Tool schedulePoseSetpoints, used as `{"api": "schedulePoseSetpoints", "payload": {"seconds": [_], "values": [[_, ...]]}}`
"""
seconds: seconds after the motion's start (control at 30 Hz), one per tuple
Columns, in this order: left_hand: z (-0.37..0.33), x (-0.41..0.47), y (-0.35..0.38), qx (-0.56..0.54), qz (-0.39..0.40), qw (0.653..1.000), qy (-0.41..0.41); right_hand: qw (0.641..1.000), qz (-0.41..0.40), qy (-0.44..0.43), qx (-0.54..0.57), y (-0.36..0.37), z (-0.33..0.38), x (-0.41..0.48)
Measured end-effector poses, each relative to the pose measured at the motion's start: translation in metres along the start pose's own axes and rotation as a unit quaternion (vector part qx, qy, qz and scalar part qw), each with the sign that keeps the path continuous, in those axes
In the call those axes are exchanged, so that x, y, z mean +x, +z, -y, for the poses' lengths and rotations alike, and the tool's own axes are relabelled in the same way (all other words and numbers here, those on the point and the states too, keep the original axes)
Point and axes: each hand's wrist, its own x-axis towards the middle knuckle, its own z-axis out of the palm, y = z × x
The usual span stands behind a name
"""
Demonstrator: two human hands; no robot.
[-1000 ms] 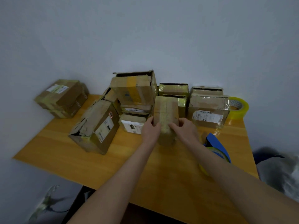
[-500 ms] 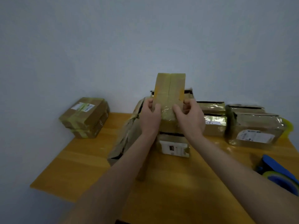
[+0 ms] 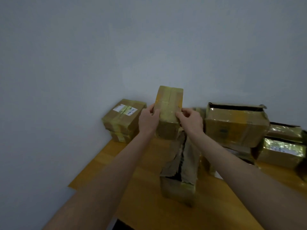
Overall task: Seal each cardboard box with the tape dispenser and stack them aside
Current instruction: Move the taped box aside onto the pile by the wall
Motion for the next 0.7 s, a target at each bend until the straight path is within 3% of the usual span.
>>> {"api": "schedulePoseSetpoints", "payload": {"seconds": [0.17,0.33,0.5,0.7], "values": [[0.047,0.018,-0.047,0.03,-0.031,0.997,-0.066,0.998,0.068,-0.012,0.004,0.068,0.005,-0.003],[0.08,0.045,-0.086,0.008,-0.064,0.994,-0.093,0.997,0.071,-0.015,0.013,0.124,0.023,-0.001],[0.116,0.067,-0.114,-0.003,0.005,0.994,-0.106,0.997,0.016,0.035,-0.062,0.168,0.028,-0.002],[0.125,0.093,-0.122,-0.107,0.091,0.988,-0.058,0.993,-0.071,0.049,-0.076,0.187,0.044,0.005]]}}
